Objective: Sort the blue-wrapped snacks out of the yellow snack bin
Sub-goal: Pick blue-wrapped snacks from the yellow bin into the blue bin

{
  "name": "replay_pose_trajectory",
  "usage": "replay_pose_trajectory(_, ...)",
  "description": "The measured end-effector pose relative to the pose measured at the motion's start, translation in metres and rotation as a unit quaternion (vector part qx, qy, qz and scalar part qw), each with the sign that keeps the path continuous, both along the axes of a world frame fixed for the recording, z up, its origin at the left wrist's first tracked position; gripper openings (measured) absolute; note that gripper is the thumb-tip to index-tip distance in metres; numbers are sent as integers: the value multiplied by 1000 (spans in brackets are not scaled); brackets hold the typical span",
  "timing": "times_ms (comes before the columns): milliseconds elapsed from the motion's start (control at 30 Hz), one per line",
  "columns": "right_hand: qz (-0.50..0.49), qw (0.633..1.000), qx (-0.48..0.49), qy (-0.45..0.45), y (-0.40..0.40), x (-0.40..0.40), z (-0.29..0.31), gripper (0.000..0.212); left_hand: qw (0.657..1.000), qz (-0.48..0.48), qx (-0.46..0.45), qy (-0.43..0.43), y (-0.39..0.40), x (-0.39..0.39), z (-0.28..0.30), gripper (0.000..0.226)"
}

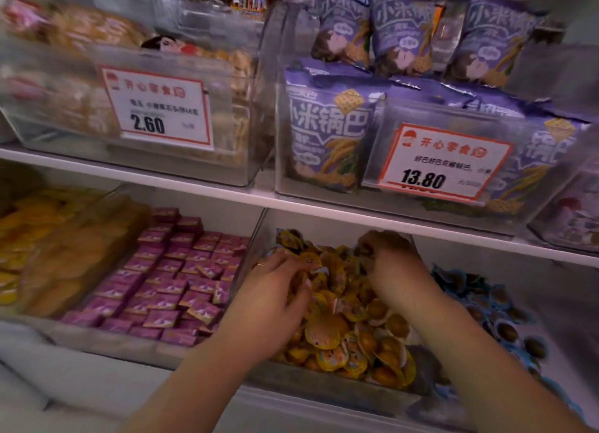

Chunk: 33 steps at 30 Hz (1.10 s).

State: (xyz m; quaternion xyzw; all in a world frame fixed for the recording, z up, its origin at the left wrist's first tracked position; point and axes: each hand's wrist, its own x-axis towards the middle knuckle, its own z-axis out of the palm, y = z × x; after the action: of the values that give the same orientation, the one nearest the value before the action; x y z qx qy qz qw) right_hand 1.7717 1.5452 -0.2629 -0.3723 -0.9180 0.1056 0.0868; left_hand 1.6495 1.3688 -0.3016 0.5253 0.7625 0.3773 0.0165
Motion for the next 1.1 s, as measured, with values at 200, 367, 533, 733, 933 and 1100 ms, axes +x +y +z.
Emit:
replay_pose_trajectory(200, 132, 986, -102, 0, -22, -27, -20, 46, 998, 9, -50, 30, 2, 4, -4, 38)
replay_pose_trajectory(367, 143, 986, -82, -36, -9, -36, -30, 21, 998, 1, -48, 28, 0, 3, -5, 40)
replay_pose_trajectory(533, 118, 992, -49, 8, -11, -31, -35, 5, 1000, 3, -19, 14, 3, 1, -4, 37)
replay_pose_trajectory(733, -32, 935, -222, 275, -29, -7, 9, 7, 993, 44, 101, -32, 8, 4, 0, 40)
replay_pose_trajectory(933, -86, 575, -677, 451, -71, 30, 16, 27, 990, -68, 117, -37, 24, 48, 8, 47)
replay_pose_trajectory(1100, -84, 537, -708, 451, -80, 55, 18, 34, 988, -78, 123, -55, 36, 83, 10, 52)
